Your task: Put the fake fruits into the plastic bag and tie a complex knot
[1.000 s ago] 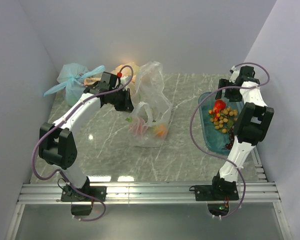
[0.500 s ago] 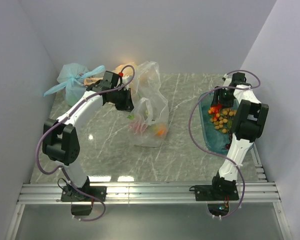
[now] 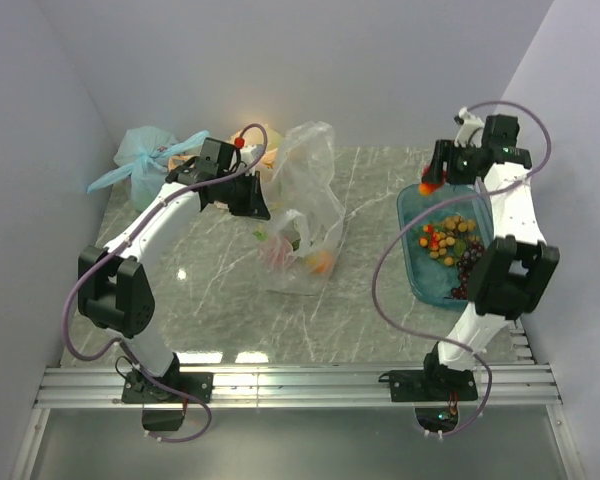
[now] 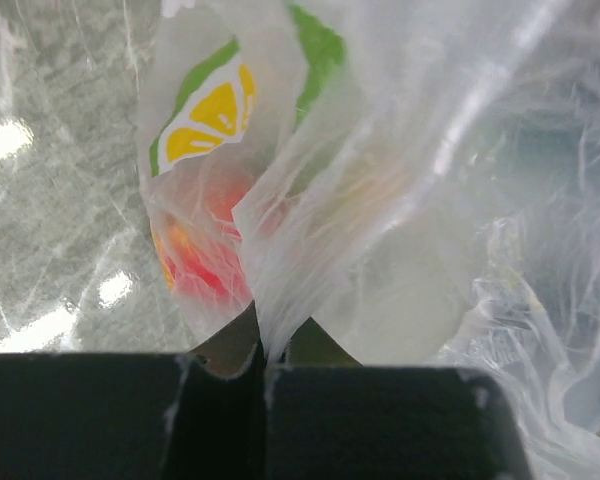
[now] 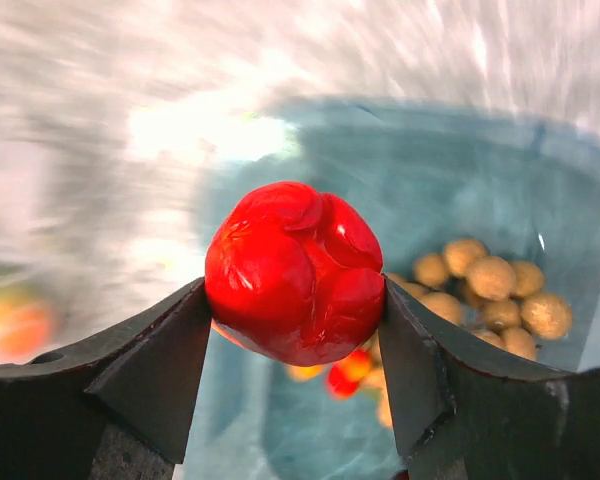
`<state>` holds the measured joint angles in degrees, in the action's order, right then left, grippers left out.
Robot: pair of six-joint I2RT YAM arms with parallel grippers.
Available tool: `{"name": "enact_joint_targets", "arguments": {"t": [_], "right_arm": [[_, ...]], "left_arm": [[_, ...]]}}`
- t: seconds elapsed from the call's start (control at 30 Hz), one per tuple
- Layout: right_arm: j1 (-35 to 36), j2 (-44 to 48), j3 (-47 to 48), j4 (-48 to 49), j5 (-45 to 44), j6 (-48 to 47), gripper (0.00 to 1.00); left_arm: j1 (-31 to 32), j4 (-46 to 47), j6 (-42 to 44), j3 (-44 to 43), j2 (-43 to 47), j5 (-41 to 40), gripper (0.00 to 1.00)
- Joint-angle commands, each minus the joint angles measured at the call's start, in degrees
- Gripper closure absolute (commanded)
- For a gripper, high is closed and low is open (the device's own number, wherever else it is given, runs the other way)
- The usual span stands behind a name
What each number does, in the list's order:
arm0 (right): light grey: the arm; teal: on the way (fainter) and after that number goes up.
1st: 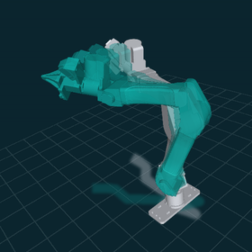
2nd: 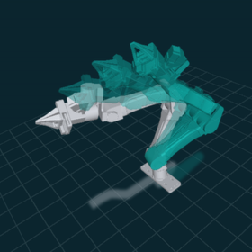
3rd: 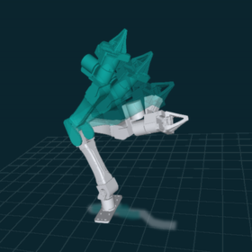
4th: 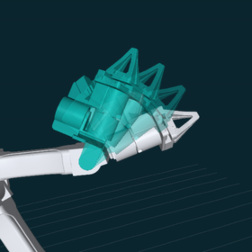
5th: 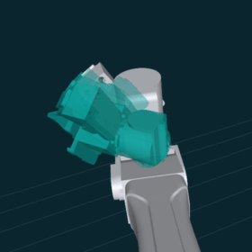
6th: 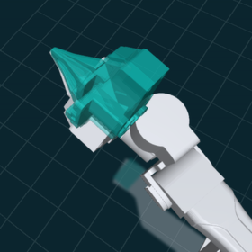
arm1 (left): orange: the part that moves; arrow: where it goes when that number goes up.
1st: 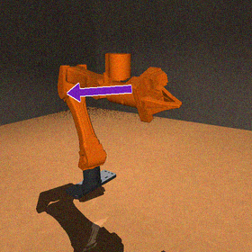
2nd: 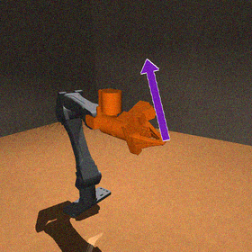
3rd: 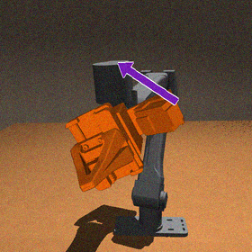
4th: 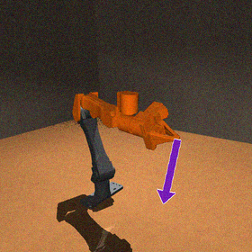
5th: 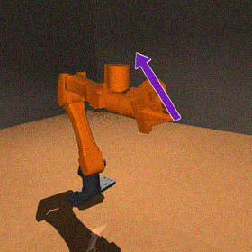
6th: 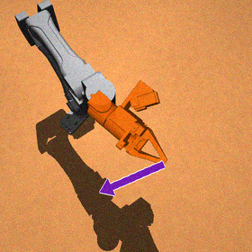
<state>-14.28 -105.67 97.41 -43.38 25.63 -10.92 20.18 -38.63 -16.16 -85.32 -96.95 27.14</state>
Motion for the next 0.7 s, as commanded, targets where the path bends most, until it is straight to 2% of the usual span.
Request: {"name": "enact_joint_targets", "arguments": {"t": [0.0,0.17,0.3,0.5,0.67], "right_arm": [[5.92,9.33,2.96,-0.66,9.26,0.63,0.57],[19.95,14.43,3.05,7.24,12.25,5.20,0.57],[28.40,14.70,6.91,8.04,12.52,4.86,0.57],[32.12,22.51,-3.25,14.72,7.43,4.67,0.57],[28.97,23.67,-2.67,14.20,-4.69,5.82,0.58]], "left_arm": [[0.29,2.16,1.49,-0.29,4.48,0.99,0.99],[0.73,2.86,1.92,-0.72,5.45,2.22,1.00],[0.82,1.55,1.49,-2.92,4.49,3.01,1.00],[0.82,-0.22,-0.80,-5.30,2.46,3.89,0.99],[0.82,0.84,-1.94,-3.19,3.34,3.80,0.99]]}}
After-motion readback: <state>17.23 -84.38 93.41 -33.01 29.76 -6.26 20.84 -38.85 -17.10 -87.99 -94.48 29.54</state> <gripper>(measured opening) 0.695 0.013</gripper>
